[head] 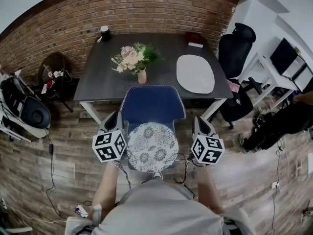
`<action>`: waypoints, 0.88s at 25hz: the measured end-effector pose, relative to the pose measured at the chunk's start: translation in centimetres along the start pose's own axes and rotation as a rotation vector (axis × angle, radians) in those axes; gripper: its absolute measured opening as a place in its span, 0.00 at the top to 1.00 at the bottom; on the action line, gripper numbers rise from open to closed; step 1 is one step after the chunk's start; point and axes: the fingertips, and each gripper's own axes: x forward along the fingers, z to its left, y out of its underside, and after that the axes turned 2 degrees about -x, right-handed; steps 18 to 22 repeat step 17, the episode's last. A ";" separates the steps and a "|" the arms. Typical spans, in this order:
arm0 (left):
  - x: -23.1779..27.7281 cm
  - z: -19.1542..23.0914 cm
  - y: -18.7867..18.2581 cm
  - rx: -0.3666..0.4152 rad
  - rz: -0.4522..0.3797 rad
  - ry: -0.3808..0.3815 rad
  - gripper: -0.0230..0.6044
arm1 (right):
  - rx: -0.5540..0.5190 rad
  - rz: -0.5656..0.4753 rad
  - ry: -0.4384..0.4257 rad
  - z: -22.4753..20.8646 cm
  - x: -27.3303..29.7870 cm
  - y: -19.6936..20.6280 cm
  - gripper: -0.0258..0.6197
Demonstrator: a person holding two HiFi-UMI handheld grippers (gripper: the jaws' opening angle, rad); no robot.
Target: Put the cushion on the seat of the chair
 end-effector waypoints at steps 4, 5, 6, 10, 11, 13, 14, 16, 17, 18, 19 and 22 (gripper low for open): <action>0.0 0.1 0.5 -0.004 0.011 0.000 0.94 | -0.007 0.001 0.004 -0.1 -0.2 0.0 0.96; 0.0 0.1 0.6 -0.006 0.013 0.001 0.94 | -0.008 0.001 0.005 -0.1 -0.2 0.1 0.96; 0.0 0.1 0.7 -0.009 0.016 0.001 0.94 | -0.008 0.002 0.006 -0.2 -0.3 0.1 0.96; 0.0 -0.1 1.2 -0.019 0.023 0.002 0.94 | -0.011 0.006 0.010 -0.3 -0.4 0.2 0.96; 0.0 -0.1 1.3 -0.021 0.025 0.002 0.94 | -0.012 0.008 0.011 -0.3 -0.5 0.3 0.96; -0.1 -0.1 1.5 -0.023 0.028 0.002 0.94 | -0.016 0.013 0.013 -0.3 -0.5 0.4 0.96; -0.1 0.0 1.6 -0.024 0.030 0.002 0.94 | -0.019 0.016 0.014 -0.2 -0.6 0.5 0.96; -0.3 0.1 1.8 -0.025 0.034 0.000 0.94 | -0.029 0.022 0.016 -0.1 -0.7 0.8 0.96; -0.4 0.2 1.9 -0.026 0.036 -0.001 0.94 | -0.034 0.025 0.017 -0.1 -0.8 0.9 0.96; -0.4 0.2 1.9 -0.026 0.036 -0.001 0.94 | -0.034 0.025 0.017 -0.1 -0.8 0.9 0.96; -0.4 0.2 1.9 -0.026 0.036 -0.001 0.94 | -0.034 0.025 0.017 -0.1 -0.8 0.9 0.96; -0.4 0.2 1.9 -0.026 0.036 -0.001 0.94 | -0.034 0.025 0.017 -0.1 -0.8 0.9 0.96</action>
